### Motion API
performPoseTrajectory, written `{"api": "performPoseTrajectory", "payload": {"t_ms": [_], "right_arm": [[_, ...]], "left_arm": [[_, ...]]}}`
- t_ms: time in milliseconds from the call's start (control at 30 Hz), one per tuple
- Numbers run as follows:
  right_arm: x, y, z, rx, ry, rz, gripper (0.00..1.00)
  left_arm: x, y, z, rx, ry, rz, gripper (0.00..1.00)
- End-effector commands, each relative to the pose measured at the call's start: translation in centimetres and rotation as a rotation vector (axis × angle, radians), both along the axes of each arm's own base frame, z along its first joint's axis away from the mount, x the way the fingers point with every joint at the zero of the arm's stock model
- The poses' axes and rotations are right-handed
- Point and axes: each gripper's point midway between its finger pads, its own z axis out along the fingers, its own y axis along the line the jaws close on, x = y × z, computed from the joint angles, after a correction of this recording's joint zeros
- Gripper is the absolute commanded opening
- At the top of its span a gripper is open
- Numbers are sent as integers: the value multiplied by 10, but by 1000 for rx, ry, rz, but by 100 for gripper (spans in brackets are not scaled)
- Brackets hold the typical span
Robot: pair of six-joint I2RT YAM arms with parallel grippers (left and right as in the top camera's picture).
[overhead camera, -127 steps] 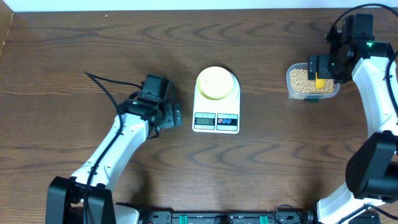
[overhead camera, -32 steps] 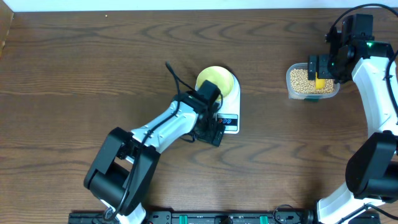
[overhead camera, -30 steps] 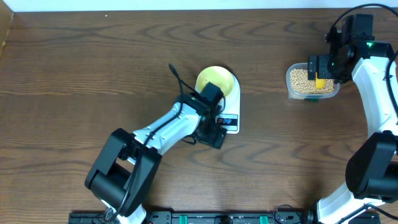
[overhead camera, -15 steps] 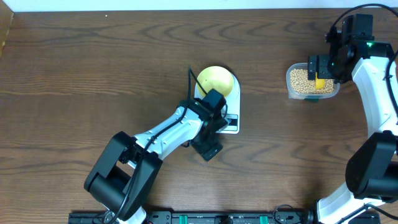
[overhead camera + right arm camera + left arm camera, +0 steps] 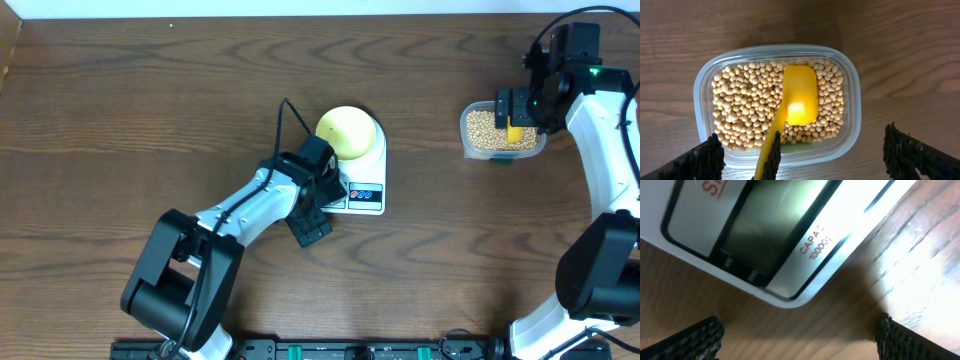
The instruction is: Scoop item into bowl and weigh 50g on scale
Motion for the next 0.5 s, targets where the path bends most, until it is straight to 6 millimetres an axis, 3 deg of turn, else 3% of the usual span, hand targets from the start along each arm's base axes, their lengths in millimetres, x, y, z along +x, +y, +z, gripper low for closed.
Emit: {"api": "performPoseTrajectory", "payload": {"t_ms": [0,467], "right_arm": [[-2,-7,-2,-5,6,-21,99],[-2,-7,-2,-5,6,-21,99]], "left_arm": [[-3,15,-9,70,5,-115,99],[-4,14,-9,65,12,-110,98]]}}
